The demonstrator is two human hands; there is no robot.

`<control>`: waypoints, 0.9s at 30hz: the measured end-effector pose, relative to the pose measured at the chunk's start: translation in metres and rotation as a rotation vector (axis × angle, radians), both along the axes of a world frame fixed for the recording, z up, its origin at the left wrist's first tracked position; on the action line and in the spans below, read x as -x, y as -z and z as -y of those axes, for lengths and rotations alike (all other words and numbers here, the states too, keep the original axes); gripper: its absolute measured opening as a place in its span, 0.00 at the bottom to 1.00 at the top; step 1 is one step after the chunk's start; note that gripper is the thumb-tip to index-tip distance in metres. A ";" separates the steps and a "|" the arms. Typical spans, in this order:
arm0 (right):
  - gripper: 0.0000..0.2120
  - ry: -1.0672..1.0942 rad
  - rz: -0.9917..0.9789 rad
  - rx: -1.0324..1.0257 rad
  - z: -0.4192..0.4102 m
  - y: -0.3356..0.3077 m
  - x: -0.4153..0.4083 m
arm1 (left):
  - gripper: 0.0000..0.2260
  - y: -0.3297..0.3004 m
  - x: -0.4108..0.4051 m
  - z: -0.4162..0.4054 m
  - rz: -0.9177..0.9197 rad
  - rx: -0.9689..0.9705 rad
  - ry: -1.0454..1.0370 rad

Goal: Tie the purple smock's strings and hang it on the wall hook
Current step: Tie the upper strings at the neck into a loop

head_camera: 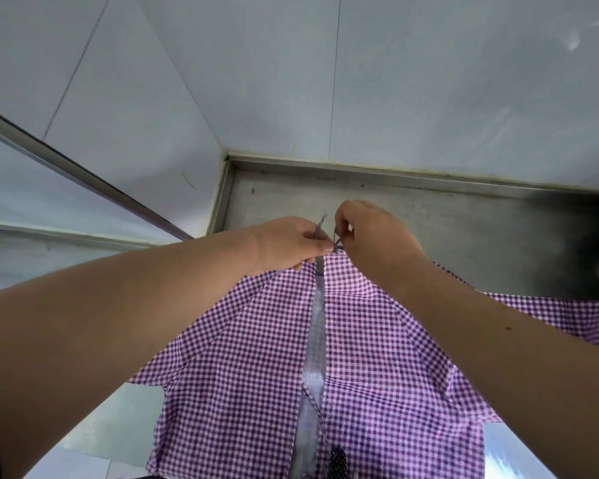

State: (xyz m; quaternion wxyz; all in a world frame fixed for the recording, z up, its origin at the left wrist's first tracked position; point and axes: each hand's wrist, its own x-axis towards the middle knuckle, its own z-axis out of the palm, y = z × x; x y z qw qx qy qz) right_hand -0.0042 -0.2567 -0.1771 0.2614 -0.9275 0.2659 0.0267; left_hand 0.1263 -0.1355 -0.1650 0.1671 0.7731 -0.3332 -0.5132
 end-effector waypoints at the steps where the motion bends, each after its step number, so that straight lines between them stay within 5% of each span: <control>1: 0.09 -0.007 -0.024 -0.014 0.001 0.001 0.000 | 0.10 0.001 0.000 0.001 -0.036 -0.007 -0.016; 6: 0.14 -0.086 -0.032 -0.136 -0.001 0.004 0.008 | 0.15 0.005 0.001 0.001 -0.180 -0.028 -0.191; 12: 0.12 -0.110 -0.009 -0.027 0.006 0.005 0.006 | 0.14 0.012 0.002 0.002 -0.324 0.006 -0.387; 22: 0.13 -0.098 -0.003 -0.010 0.018 0.004 0.021 | 0.19 0.029 -0.027 -0.008 0.353 -0.072 0.123; 27: 0.08 -0.184 -0.085 -0.005 0.026 0.005 0.035 | 0.15 0.038 -0.046 -0.013 0.507 -0.089 0.145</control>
